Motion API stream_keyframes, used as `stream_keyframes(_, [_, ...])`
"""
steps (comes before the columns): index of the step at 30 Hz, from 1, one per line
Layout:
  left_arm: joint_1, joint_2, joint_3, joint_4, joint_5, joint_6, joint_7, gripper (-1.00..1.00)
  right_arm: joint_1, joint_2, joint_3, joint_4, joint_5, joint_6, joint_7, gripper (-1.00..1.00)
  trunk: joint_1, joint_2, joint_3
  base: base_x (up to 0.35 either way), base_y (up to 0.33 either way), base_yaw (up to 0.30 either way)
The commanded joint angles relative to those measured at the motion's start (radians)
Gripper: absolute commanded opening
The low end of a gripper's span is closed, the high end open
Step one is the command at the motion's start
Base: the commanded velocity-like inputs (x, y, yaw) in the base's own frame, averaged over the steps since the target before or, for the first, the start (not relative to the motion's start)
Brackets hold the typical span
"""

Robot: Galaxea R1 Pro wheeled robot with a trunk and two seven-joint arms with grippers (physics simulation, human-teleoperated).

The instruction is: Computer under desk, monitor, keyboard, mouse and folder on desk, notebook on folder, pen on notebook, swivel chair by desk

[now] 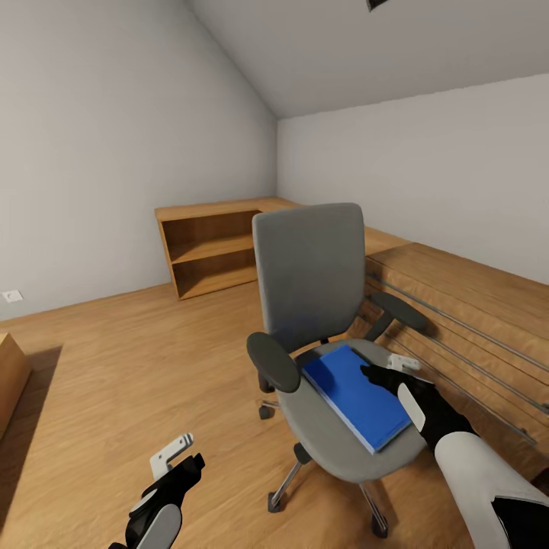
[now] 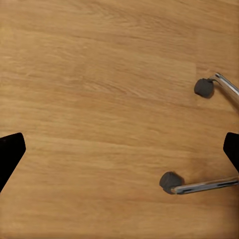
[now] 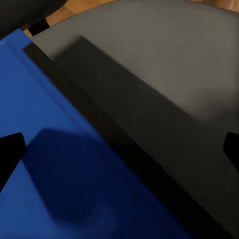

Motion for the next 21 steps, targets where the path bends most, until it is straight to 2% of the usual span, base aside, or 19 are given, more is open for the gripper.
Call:
stream_keyframes(1, [-0.001, 0.001, -0.002, -0.001, 0.003, 0.004, 0.007, 1.0, 0.0, 0.0, -0.003, 0.016, -0.001, 0.006, 0.004, 1.0, 0.0, 0.0, -0.001, -0.01, 0.0, 0.0])
stream_keyframes(5, [-0.001, 0.001, -0.002, -0.001, 0.003, 0.004, 0.007, 1.0, 0.0, 0.0, -0.003, 0.016, -0.001, 0.006, 0.004, 1.0, 0.0, 0.0, -0.001, -0.078, 0.0, 0.0])
stream_keyframes(13, [-0.001, 0.001, -0.002, -0.001, 0.003, 0.004, 0.007, 1.0, 0.0, 0.0, -0.003, 0.016, -0.001, 0.006, 0.004, 1.0, 0.0, 0.0, -0.001, -0.221, 0.0, 0.0])
stream_keyframes(21, [-0.001, 0.001, -0.002, -0.001, 0.003, 0.004, 0.007, 1.0, 0.0, 0.0, -0.003, 0.016, -0.001, 0.006, 0.004, 1.0, 0.0, 0.0, -0.001, -0.08, 0.0, 0.0])
